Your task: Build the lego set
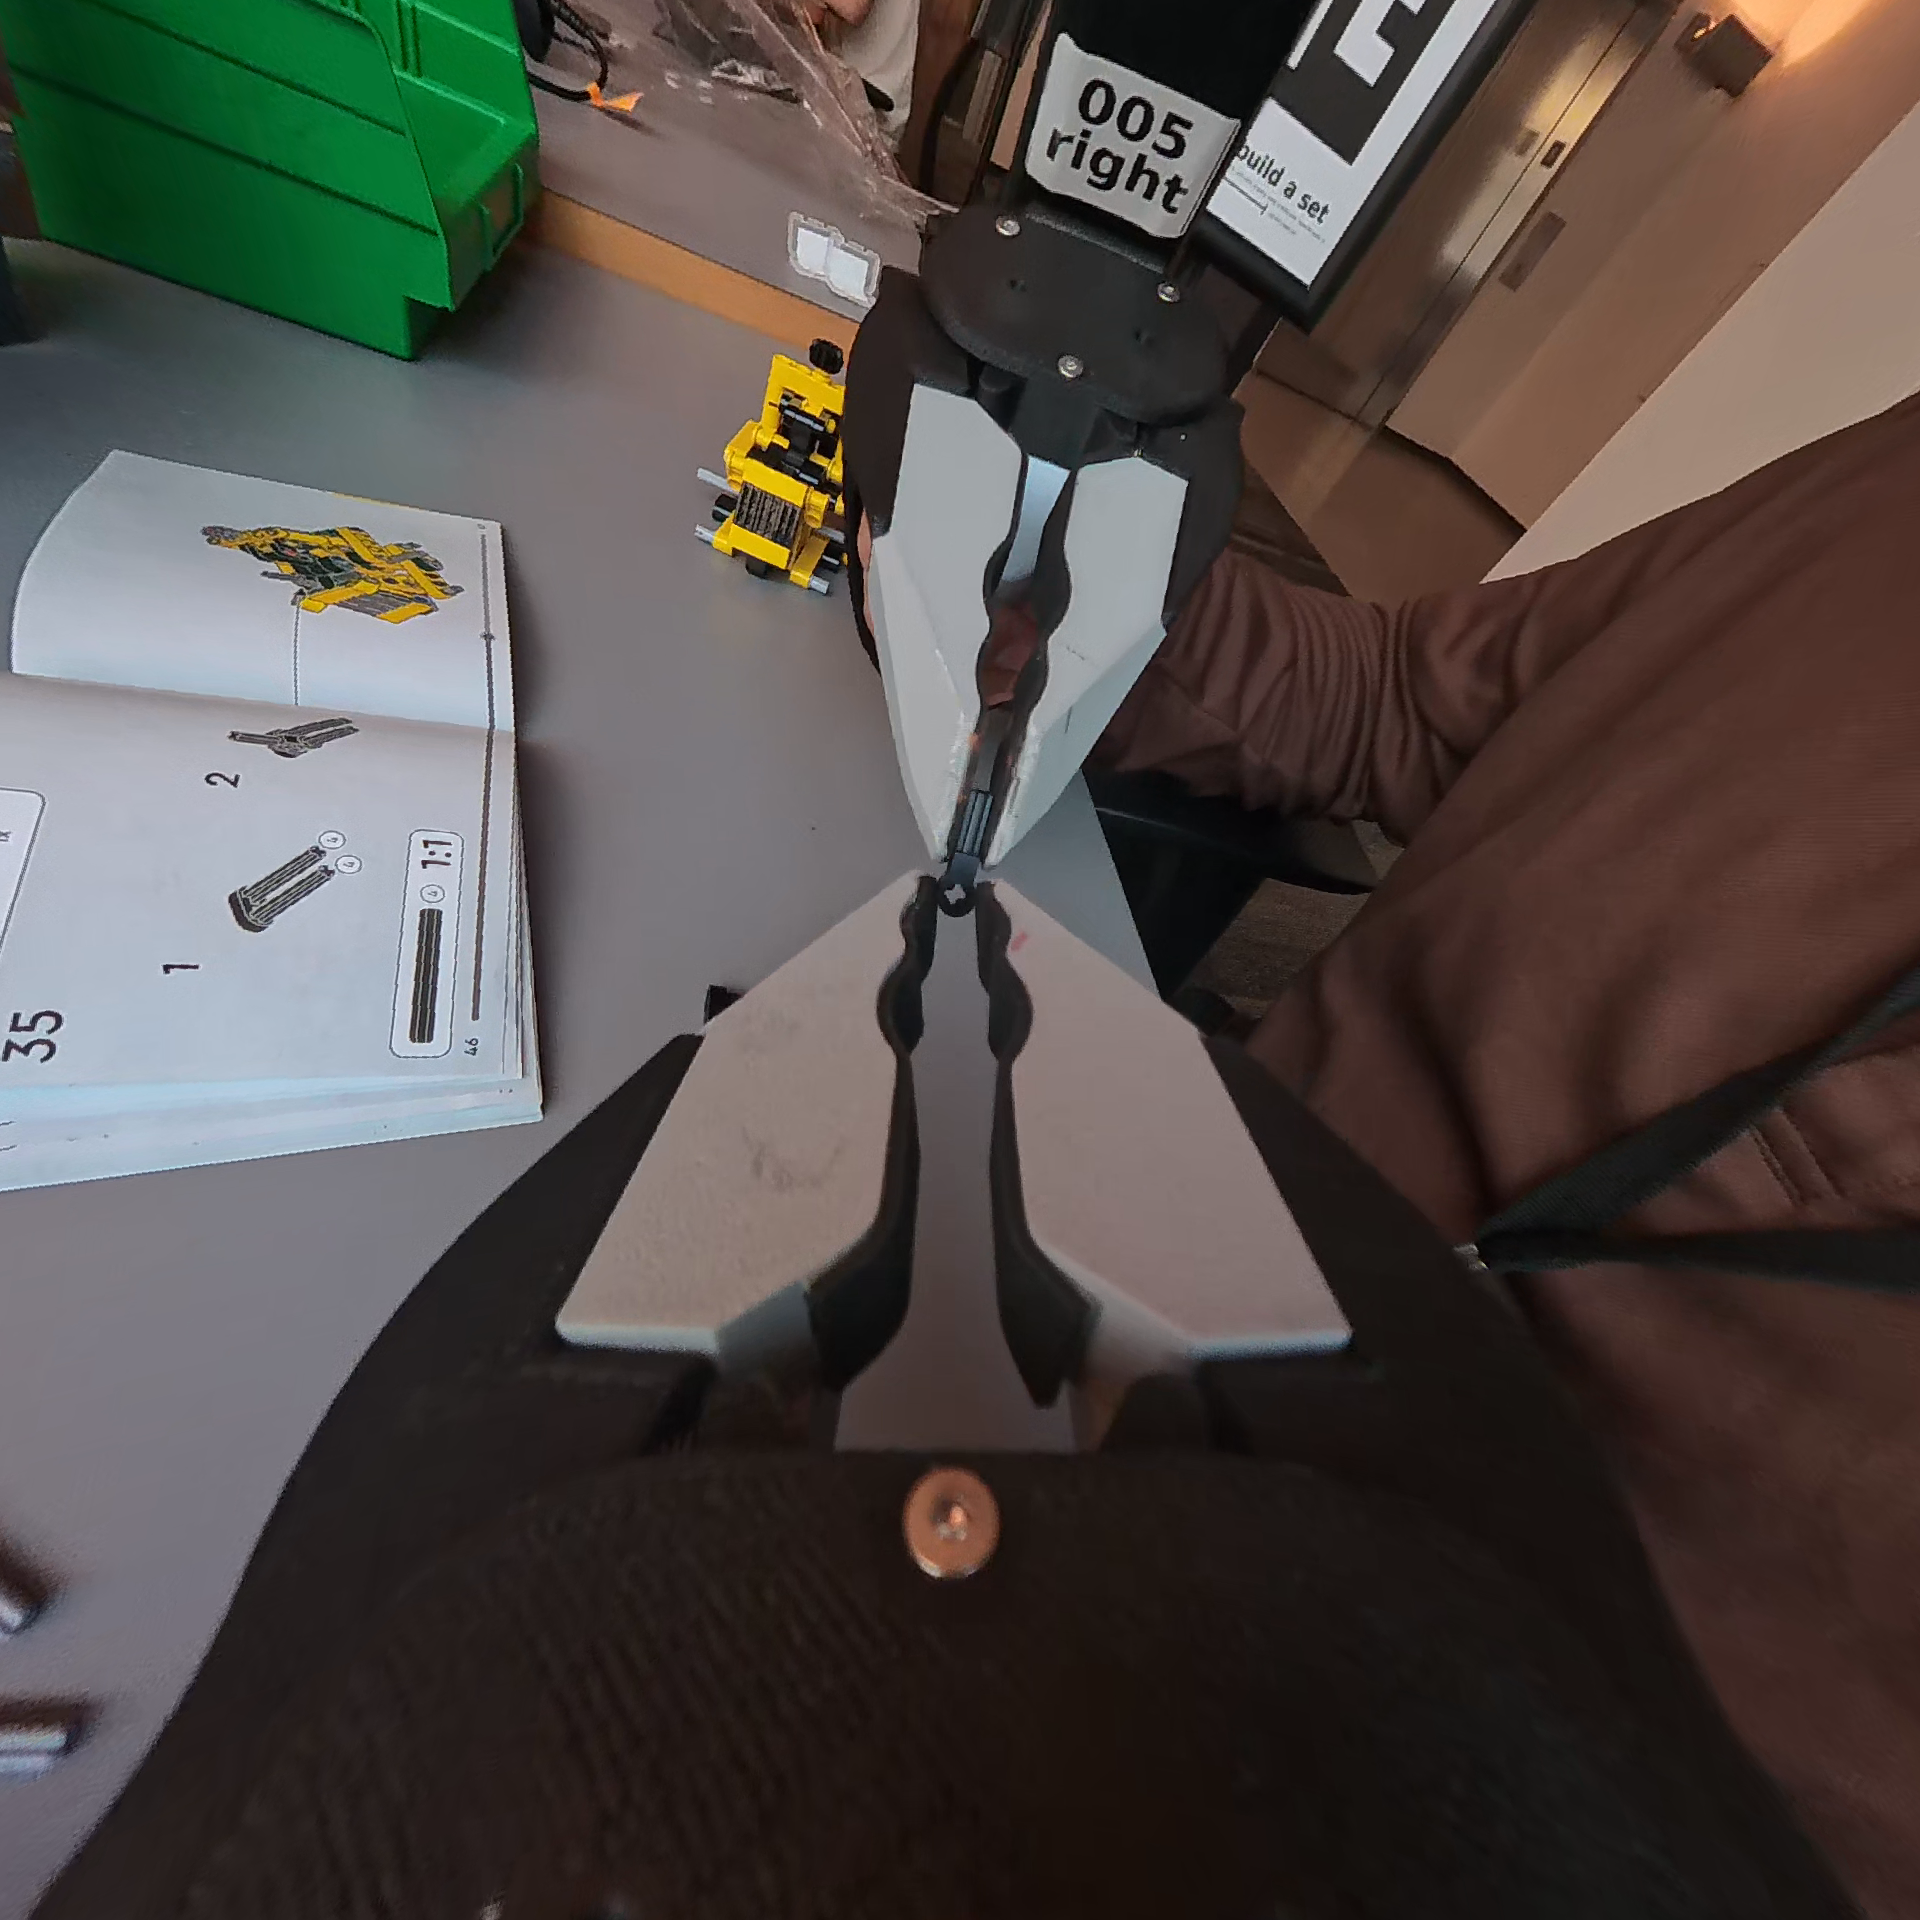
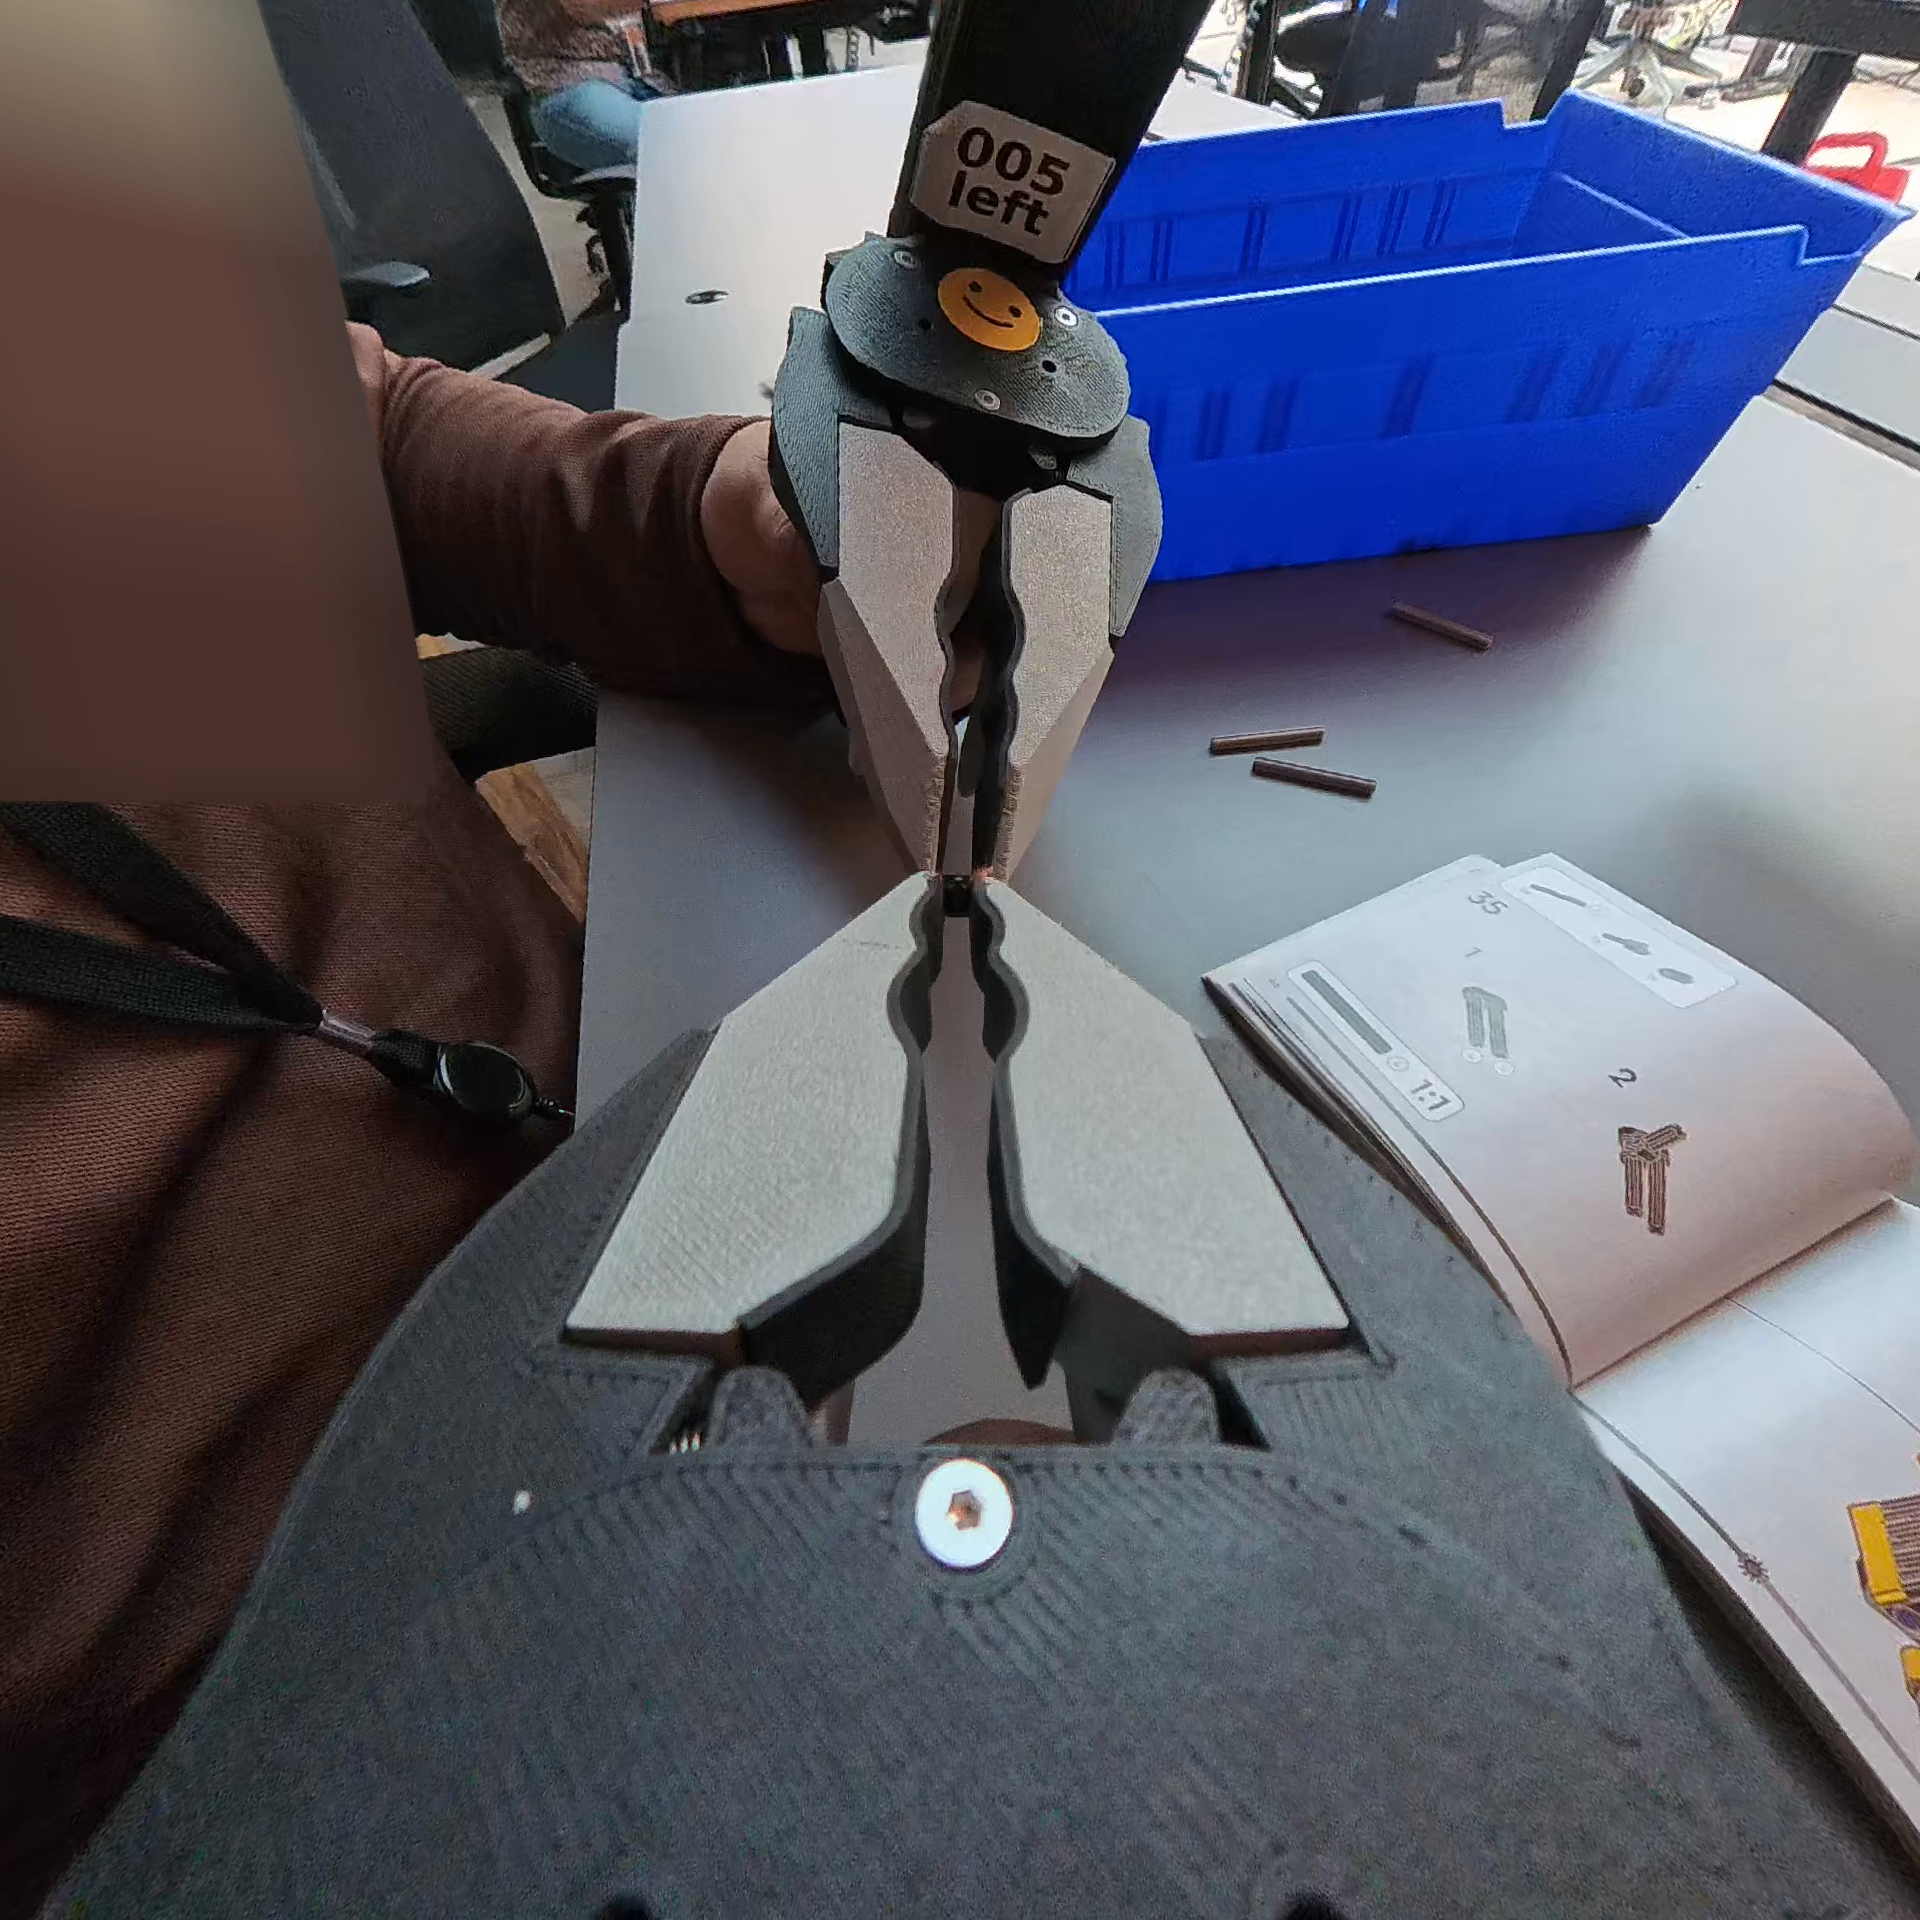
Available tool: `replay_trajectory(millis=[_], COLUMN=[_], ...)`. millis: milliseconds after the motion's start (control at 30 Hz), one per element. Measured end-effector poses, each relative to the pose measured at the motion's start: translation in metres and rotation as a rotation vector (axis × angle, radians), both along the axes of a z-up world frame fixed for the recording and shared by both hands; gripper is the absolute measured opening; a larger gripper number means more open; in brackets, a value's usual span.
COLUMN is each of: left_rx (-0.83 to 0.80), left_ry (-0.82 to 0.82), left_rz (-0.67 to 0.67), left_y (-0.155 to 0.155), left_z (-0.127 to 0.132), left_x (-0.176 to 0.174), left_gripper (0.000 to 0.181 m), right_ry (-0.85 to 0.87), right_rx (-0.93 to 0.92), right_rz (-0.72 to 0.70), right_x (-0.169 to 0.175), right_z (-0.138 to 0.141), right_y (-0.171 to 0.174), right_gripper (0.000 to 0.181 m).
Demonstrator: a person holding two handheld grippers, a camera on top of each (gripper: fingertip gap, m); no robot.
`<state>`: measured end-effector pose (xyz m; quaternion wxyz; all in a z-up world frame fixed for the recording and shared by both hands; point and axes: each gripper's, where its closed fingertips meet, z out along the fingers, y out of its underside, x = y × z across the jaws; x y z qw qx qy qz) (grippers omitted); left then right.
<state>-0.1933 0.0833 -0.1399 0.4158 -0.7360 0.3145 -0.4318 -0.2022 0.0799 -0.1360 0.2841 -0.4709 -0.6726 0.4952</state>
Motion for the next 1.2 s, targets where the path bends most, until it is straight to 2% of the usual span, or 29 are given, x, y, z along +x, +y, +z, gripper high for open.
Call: replay_trajectory(millis=[200, 933, 1200], left_rx=[0.025, 0.009, 0.011], left_ry=[0.076, 0.058, 0.08], left_rz=[0.013, 0.0, -0.008], left_y=[0.0014, -0.001, -0.0022], left_z=[-0.0089, -0.0068, -0.0101], left_x=[0.0004, 0.0018, 0.0047], left_gripper=[0.005, 0.005, 0.005], right_ry=[-0.034, -0.001, -0.007], right_rx=[0.014, -0.056, -0.036], right_rz=[-0.002, 0.035, 0.028], right_x=[-0.0001, -0.0004, -0.0018], right_z=[-0.0077, -0.0023, -0.0042], right_y=[0.0011, -0.0039, -0.0045], right_gripper=[0.002, 0.006, 0.002])
